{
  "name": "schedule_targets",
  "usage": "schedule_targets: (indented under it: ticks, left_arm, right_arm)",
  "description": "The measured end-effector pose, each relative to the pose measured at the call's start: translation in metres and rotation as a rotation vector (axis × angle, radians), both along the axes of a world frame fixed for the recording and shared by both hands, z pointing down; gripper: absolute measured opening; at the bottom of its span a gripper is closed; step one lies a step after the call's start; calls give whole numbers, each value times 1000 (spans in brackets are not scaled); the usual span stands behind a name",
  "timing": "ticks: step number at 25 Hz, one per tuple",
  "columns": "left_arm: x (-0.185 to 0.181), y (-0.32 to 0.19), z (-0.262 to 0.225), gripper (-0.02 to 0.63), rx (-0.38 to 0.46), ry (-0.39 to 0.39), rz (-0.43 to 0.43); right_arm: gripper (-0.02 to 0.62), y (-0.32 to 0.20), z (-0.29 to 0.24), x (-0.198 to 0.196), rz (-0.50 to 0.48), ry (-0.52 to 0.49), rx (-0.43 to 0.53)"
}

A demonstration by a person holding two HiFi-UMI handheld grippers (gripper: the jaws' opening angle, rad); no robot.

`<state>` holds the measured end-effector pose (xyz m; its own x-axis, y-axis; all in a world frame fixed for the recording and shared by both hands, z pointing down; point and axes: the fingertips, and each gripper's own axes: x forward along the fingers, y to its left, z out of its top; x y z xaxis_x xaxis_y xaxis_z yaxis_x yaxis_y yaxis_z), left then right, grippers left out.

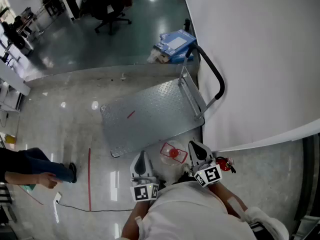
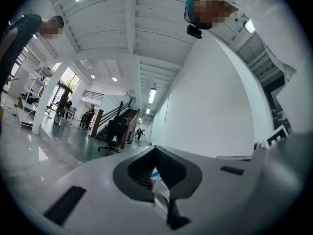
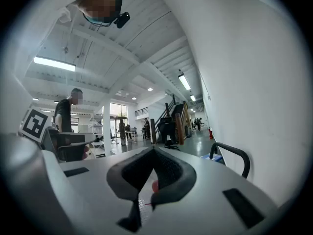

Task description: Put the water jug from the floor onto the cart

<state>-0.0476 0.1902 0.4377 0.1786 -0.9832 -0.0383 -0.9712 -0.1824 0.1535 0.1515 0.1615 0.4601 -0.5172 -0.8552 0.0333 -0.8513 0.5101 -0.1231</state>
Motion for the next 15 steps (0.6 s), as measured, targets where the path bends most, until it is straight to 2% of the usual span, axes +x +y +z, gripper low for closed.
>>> schedule_targets:
  ticks: [6, 10, 12, 15]
  left_arm:
    - [-5, -12, 0, 4, -7, -6, -3]
    - [21, -32, -13, 3, 17, 92, 10]
    - [20, -26, 5, 3, -15, 61, 24]
    - [-4, -10, 14, 3, -22, 4, 9]
  right_arm:
    - [11, -12, 0, -7, -11, -1, -8]
    - [11, -20, -4, 20, 17, 35, -53]
    - [11, -17, 5, 19, 22, 34, -51]
    - [11, -11, 10, -8, -2, 2, -18]
